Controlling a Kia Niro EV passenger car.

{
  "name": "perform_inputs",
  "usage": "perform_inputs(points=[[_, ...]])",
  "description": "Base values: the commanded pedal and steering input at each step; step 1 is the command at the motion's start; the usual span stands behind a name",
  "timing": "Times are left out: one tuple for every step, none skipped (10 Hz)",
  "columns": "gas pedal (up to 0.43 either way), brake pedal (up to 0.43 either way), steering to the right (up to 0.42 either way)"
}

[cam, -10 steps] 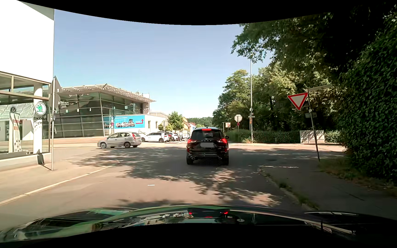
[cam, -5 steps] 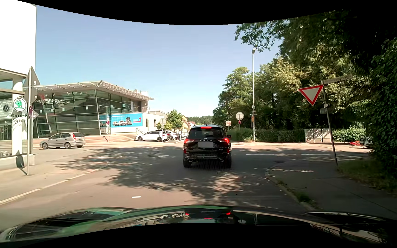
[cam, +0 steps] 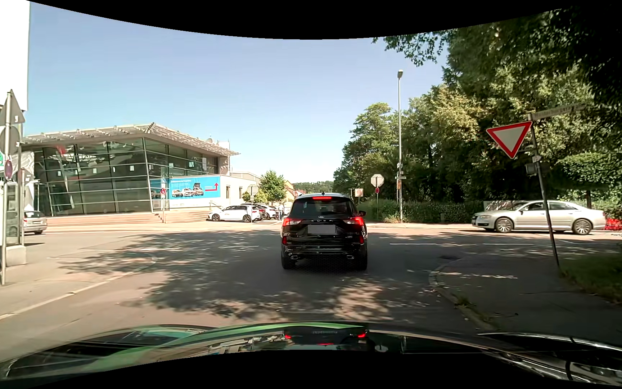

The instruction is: Follow the waypoints while adhering to traffic rules and regulations

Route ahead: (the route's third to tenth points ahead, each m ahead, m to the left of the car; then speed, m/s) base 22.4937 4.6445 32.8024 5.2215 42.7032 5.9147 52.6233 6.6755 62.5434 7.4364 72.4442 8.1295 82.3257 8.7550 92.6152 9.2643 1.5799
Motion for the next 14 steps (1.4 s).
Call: perform_inputs(points=[[0.0,0.22,-0.004],[0.0,0.207,-0.004],[0.0,0.159,-0.004],[0.0,0.134,-0.004],[0.0,0.14,-0.004],[0.0,0.165,-0.004],[0.0,0.171,-0.004],[0.0,0.171,-0.004],[0.0,0.171,-0.004],[0.0,0.189,-0.004],[0.0,0.22,-0.004],[0.0,0.226,-0.004],[0.0,0.226,-0.004],[0.0,0.226,-0.004]])
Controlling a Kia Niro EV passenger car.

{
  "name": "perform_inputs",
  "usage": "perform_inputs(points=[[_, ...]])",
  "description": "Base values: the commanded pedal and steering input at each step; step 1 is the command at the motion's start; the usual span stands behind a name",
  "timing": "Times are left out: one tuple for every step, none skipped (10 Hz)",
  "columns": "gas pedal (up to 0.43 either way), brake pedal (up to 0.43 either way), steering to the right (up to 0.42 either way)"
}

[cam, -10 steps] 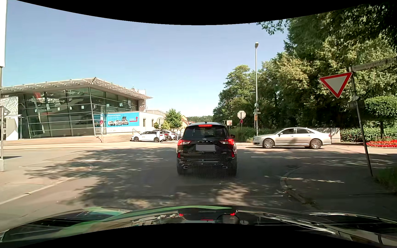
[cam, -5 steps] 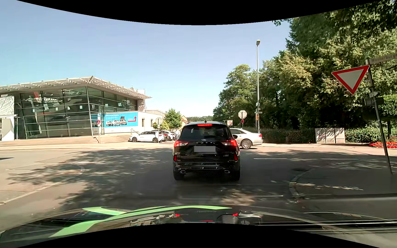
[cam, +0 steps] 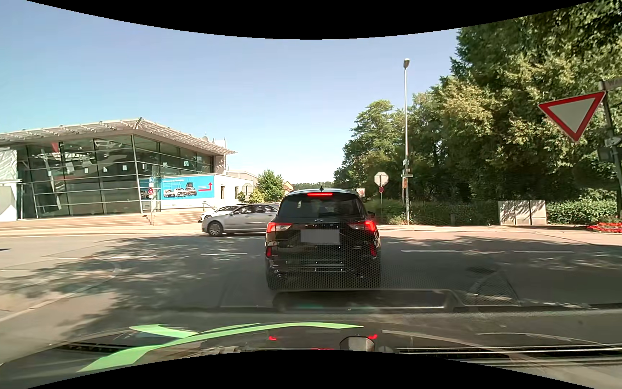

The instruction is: Follow the waypoints while adhering to traffic rules and regulations

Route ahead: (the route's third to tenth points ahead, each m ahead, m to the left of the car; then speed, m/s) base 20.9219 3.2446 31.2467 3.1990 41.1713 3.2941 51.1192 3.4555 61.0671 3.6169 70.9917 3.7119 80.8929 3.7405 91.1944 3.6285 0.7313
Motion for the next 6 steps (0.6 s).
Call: perform_inputs(points=[[0.0,0.226,-0.004],[0.0,0.226,-0.004],[0.0,0.226,-0.004],[0.0,0.226,-0.004],[0.0,0.226,-0.004],[0.0,0.226,-0.004]])
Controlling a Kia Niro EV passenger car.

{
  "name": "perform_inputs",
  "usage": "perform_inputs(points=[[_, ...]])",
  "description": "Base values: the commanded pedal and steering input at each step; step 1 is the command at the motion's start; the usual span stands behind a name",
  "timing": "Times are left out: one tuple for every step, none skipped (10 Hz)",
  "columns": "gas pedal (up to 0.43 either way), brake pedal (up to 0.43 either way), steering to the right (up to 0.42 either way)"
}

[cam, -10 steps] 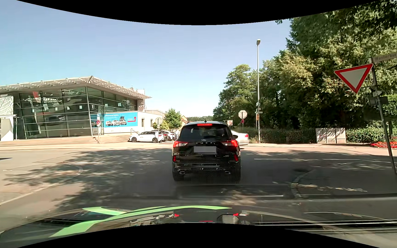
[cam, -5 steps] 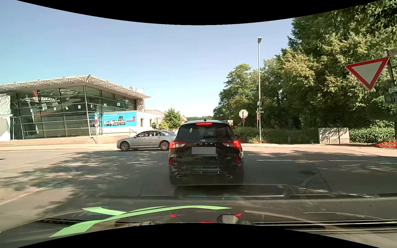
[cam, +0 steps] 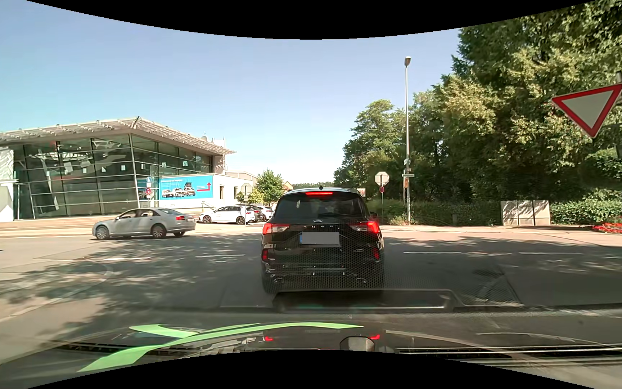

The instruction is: Follow the waypoints while adhering to traffic rules and regulations

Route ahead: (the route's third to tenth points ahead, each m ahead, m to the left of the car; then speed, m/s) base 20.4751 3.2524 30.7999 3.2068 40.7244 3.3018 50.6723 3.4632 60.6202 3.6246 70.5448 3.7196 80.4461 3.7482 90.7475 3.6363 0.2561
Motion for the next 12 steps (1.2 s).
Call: perform_inputs(points=[[0.0,0.22,-0.004],[0.0,0.22,-0.004],[0.0,0.226,-0.004],[0.0,0.22,-0.004],[0.0,0.22,-0.004],[0.0,0.238,-0.004],[0.0,0.244,-0.004],[0.0,0.256,-0.004],[0.0,0.28,-0.004],[0.0,0.305,-0.004],[0.0,0.305,-0.004],[0.0,0.299,-0.004]])
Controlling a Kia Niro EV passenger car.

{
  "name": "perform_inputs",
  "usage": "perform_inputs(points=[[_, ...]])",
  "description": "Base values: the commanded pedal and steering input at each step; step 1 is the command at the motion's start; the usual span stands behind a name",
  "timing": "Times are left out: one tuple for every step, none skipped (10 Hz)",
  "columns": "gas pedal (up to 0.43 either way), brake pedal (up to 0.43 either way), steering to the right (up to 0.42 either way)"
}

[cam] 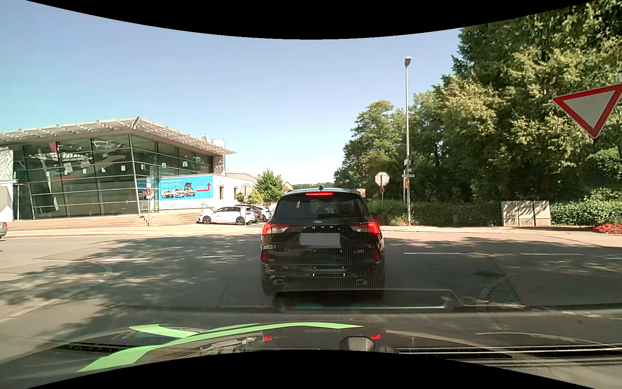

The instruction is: Follow the waypoints while adhering to traffic rules and regulations

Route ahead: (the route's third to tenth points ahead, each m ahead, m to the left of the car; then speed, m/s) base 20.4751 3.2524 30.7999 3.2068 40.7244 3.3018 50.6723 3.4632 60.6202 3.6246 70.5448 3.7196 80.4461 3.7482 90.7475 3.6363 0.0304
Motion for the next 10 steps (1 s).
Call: perform_inputs(points=[[0.0,0.305,-0.004],[0.0,0.299,-0.004],[0.0,0.305,-0.004],[0.0,0.305,-0.003],[0.0,0.305,-0.009],[0.0,0.305,-0.011],[0.0,0.305,-0.011],[0.0,0.305,-0.012],[0.0,0.311,-0.012],[0.0,0.311,-0.011]])
